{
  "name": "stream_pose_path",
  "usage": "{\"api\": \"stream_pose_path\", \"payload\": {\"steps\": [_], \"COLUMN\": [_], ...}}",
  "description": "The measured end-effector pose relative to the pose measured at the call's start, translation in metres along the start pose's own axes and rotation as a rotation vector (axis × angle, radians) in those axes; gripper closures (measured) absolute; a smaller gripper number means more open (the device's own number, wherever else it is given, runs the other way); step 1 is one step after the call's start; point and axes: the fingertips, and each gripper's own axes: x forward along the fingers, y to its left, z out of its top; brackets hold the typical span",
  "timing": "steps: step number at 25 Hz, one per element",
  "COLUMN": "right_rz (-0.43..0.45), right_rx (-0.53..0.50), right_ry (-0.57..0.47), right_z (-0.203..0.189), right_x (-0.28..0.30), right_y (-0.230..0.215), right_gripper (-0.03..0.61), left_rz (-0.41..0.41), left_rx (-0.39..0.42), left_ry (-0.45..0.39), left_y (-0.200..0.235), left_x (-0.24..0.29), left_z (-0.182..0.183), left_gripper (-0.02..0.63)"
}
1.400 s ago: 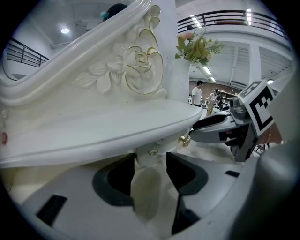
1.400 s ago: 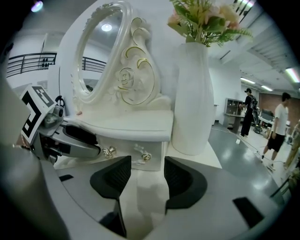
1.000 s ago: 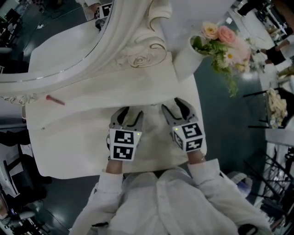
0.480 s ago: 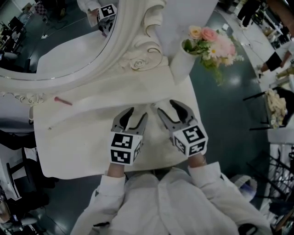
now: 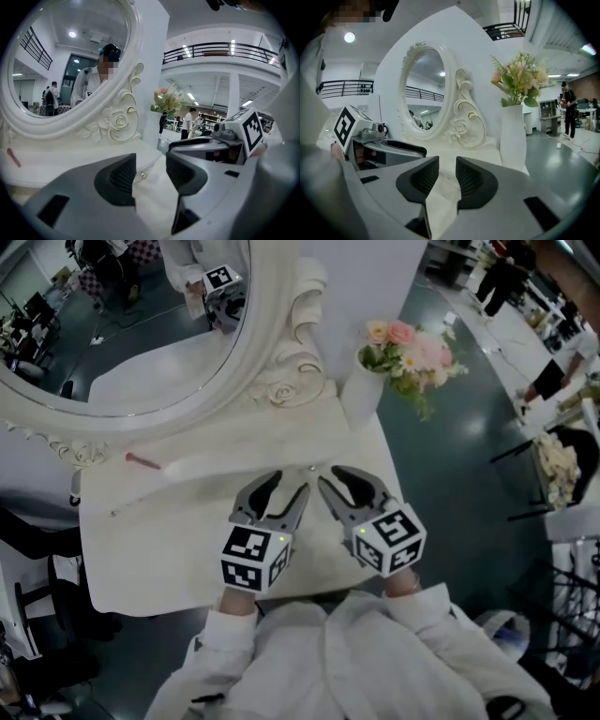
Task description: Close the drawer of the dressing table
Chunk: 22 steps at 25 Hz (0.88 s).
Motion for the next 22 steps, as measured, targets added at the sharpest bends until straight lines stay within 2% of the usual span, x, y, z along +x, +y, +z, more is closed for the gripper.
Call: {"api": "stream_pose_path", "payload": {"steps": [3, 5, 6, 9, 14, 17, 22], "right_rz": [0.023, 0.027, 0.026, 0.028, 0.019, 0.016, 0.034], "right_rx": [-0.012, -0.023, -0.028, -0.041, -0.039, -0.026, -0.015], "right_ry": [-0.025, -0.032, -0.031, -0.016, 0.005, 0.014, 0.018], "right_z": [0.012, 0.018, 0.019, 0.017, 0.004, -0.001, -0.004], "right_x": [-0.005, -0.008, -0.011, -0.017, -0.025, -0.029, -0.035], "right_y": [0.01, 0.016, 0.019, 0.025, 0.023, 0.023, 0.029], "right_gripper": [0.485, 0.499, 0.506, 0.532, 0.56, 0.565, 0.566], "left_rz": [0.0, 0.035, 0.049, 0.062, 0.039, 0.037, 0.008], "left_rx": [0.012, 0.017, 0.018, 0.017, 0.068, 0.058, 0.012], "left_ry": [-0.019, -0.034, -0.04, -0.044, -0.003, 0.033, 0.038], "left_y": [-0.004, -0.002, -0.001, -0.004, -0.016, -0.021, -0.03], "left_x": [-0.007, -0.013, -0.016, -0.022, -0.017, -0.017, -0.019], "left_z": [0.008, 0.013, 0.014, 0.014, 0.003, -0.007, -0.011], "left_gripper": [0.438, 0.53, 0.548, 0.571, 0.591, 0.597, 0.604]}}
